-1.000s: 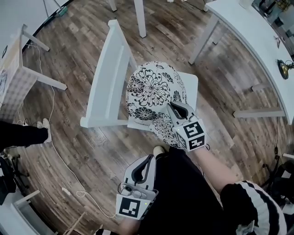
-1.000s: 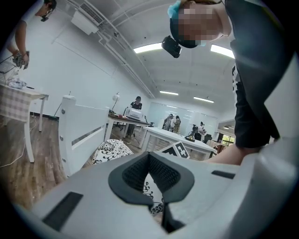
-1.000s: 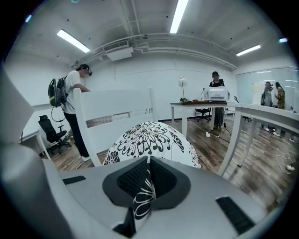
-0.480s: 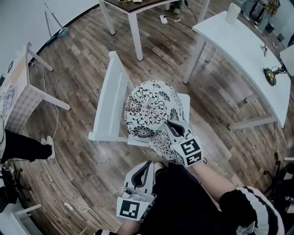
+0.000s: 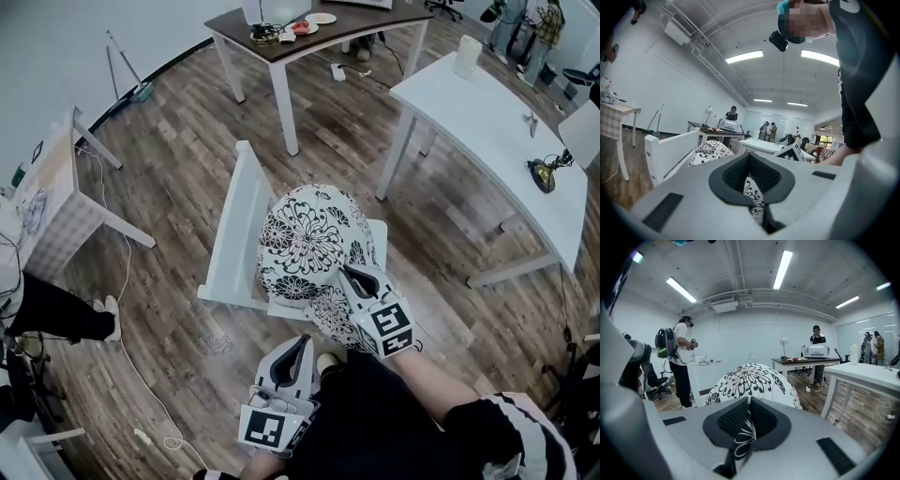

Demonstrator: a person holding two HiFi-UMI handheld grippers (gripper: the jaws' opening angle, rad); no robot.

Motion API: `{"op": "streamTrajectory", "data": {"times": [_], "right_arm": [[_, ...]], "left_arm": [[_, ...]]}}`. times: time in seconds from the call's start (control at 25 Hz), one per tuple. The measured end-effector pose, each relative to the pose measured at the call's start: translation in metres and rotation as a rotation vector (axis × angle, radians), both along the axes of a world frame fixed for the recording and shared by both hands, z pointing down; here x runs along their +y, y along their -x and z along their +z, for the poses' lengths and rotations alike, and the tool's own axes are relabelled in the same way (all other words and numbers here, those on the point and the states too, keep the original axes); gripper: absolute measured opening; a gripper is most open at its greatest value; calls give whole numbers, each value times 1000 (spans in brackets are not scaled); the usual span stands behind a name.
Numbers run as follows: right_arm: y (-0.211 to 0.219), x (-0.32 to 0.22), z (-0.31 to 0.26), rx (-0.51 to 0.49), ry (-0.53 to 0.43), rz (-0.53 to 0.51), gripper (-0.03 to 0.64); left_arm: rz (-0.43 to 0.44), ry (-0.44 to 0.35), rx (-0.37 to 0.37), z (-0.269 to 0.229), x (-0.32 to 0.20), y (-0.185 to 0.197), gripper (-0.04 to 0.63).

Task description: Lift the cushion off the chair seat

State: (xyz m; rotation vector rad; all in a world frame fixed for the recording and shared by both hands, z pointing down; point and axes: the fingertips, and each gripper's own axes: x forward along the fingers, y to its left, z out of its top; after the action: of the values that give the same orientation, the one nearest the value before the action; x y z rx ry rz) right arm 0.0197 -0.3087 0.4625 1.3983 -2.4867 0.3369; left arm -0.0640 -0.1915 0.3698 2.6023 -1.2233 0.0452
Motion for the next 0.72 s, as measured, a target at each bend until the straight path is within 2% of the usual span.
{"op": "streamTrajectory", "data": {"times": [0.72], "right_arm": [[-5,22,-80,-152,-95,79,32]], "left_arm": [[57,-111,-17,-48,0,-2,0]]}}
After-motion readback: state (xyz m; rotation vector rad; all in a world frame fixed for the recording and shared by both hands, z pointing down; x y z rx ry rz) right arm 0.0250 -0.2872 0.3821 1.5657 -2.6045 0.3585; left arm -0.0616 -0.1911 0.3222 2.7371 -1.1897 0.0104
